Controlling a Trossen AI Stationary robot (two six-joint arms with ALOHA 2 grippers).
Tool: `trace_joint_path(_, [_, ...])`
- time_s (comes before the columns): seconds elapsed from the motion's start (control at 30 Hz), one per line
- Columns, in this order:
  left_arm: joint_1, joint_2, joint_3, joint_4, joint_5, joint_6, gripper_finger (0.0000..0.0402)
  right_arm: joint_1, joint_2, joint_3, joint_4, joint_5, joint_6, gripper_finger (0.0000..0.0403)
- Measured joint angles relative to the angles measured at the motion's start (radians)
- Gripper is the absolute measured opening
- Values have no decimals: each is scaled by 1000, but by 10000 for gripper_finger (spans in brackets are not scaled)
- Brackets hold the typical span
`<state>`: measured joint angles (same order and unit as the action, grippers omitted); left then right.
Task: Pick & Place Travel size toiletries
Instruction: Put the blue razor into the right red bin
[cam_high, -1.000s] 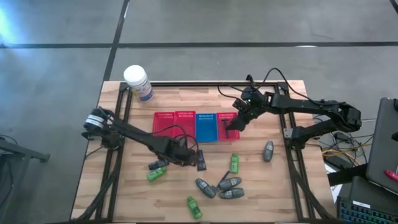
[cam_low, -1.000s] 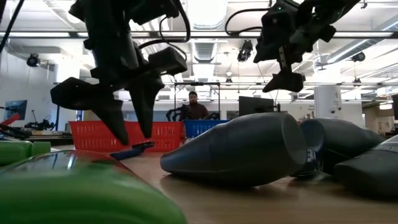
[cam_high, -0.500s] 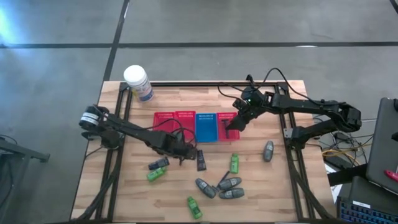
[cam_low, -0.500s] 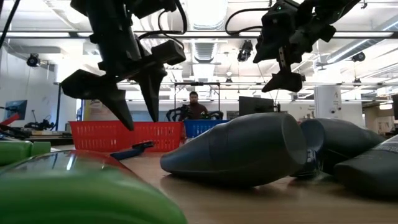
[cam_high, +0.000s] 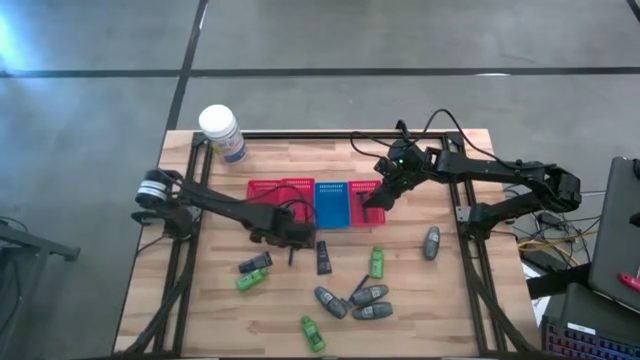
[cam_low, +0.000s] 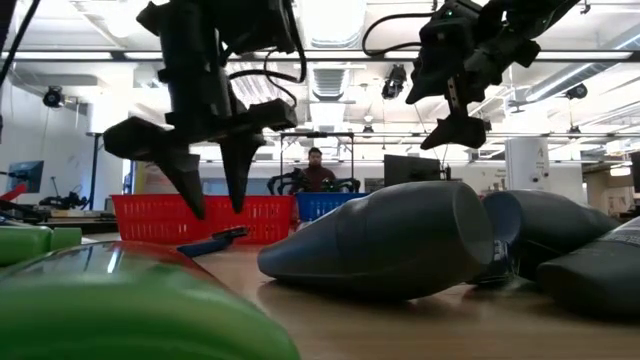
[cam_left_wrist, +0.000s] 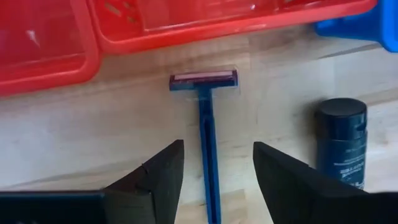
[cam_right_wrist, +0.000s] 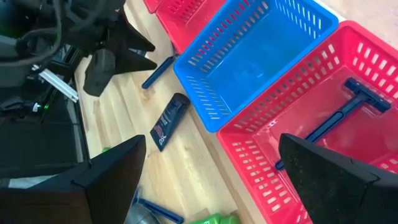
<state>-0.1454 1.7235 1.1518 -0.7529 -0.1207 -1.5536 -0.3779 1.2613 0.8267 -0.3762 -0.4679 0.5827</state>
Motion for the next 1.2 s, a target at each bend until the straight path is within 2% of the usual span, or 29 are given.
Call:
trace_joint_path(0.37, [-4,112,41,-16,16,25,193,0,0,-3,0,0,1,364])
trace_joint_path(0.63, [-2,115,40,-30,-9,8,189,0,0,-4,-1,0,1,364])
trace_joint_path(1.2, [-3,141,41,-36,9,43,100,0,0,-7,-1,26,-10,364])
